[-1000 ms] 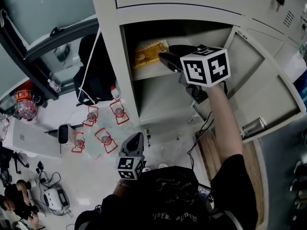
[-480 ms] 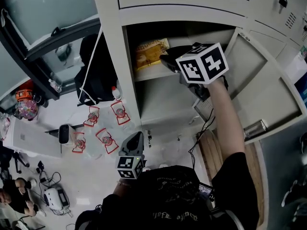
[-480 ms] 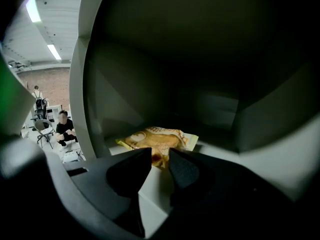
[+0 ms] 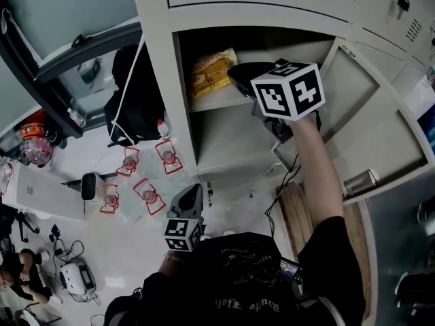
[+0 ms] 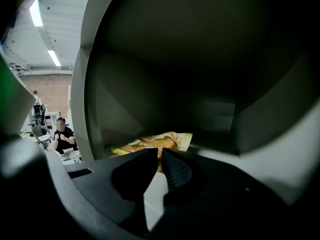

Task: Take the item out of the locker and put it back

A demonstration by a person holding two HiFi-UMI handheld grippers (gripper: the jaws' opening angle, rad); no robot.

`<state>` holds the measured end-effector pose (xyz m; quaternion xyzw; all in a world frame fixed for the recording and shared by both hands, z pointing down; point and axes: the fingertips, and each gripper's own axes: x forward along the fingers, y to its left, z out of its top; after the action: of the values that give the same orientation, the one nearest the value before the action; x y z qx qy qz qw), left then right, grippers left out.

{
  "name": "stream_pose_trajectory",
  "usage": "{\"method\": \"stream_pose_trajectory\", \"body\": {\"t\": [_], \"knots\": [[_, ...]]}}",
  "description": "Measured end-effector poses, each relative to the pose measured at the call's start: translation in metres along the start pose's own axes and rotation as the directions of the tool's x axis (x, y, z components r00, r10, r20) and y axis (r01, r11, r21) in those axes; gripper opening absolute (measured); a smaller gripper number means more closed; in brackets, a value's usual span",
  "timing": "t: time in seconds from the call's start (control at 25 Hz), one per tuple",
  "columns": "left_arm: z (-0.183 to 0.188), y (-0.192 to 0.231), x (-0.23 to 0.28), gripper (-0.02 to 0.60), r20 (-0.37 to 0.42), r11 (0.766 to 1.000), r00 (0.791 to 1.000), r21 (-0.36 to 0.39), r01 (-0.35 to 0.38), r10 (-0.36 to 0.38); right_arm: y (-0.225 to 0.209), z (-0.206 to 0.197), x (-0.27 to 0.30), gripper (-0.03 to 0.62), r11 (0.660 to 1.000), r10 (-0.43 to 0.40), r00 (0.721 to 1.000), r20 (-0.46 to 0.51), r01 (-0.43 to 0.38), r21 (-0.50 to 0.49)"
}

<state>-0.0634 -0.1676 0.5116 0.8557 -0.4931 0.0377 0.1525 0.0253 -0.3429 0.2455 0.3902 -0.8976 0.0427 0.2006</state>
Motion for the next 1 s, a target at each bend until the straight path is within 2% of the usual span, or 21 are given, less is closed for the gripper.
{"method": "stream_pose_trajectory", "body": {"t": [0.4,1.0], "knots": [[-0.002,-0.001,-0.005,0.008,-0.003,1.0,1.0,0.003,-0.007,0.007,-0.006,0.008,-0.009,0.014,0.998,-0.032,0.993,0.115,0.026,0.054],[-0.002,0.001,-0.011,0.008,-0.006,1.0,1.0,0.015,-0.009,0.009,-0.006,0.02,-0.047,0.012,0.986,-0.14,0.945,0.296,0.106,0.128]]}}
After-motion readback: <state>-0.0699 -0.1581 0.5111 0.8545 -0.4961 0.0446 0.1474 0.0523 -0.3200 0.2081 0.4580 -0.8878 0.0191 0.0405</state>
